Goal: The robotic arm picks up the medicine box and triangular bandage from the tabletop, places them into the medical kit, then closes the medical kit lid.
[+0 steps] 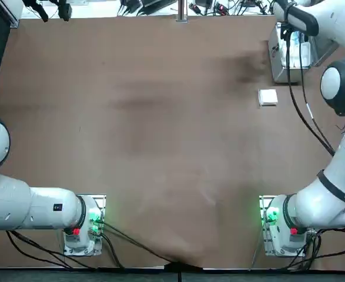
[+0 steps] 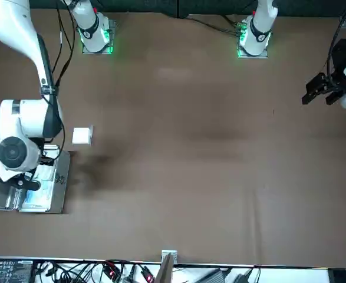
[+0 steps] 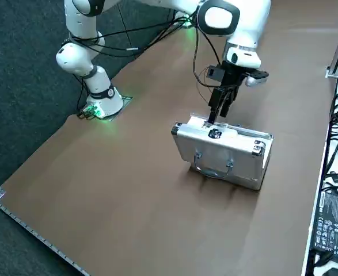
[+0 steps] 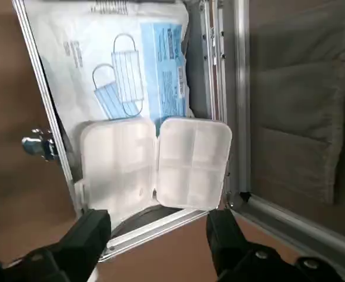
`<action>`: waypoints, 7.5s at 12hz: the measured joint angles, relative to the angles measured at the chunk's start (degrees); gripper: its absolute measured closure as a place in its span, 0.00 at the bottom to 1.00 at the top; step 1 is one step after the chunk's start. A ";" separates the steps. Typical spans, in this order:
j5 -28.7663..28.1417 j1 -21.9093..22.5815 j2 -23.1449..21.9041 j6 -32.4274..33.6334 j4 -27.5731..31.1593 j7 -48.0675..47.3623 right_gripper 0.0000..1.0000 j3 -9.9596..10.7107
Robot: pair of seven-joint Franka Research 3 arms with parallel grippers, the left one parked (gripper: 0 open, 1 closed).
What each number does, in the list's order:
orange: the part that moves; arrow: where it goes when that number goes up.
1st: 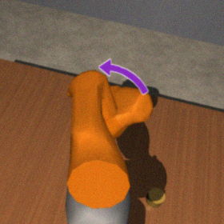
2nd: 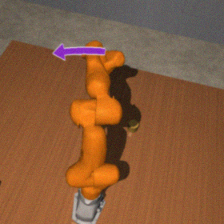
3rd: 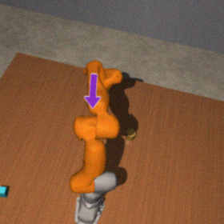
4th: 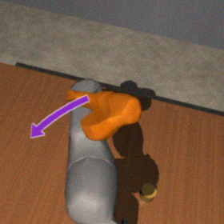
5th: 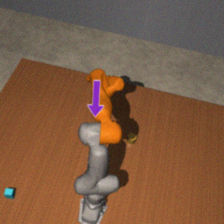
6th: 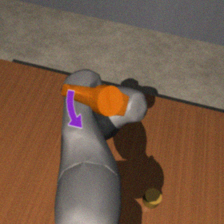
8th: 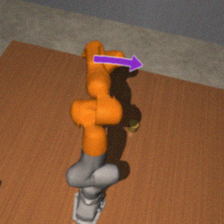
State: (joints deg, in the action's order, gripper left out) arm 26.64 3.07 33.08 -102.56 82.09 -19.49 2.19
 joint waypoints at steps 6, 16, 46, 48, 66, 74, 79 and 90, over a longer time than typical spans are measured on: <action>-3.41 -1.07 -1.51 0.35 -1.01 2.66 0.00 -0.16; -13.64 6.39 -1.52 -4.57 7.84 0.37 0.04 -1.73; -5.47 13.10 3.10 -9.11 18.87 -17.08 0.99 -1.30; -5.37 13.11 2.53 -7.69 17.30 -17.09 0.99 -1.31; -6.73 -1.82 -2.94 1.09 -12.05 3.18 0.99 -0.38; -0.83 -5.50 3.78 -6.71 -13.60 4.63 0.99 -0.38; 1.05 -5.94 4.84 -6.73 -13.76 4.63 0.99 -0.38; 1.35 -6.60 6.82 -7.46 -14.79 4.72 0.99 0.28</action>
State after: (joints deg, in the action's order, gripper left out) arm 27.99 -3.53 39.91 -110.02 67.31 -14.77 2.47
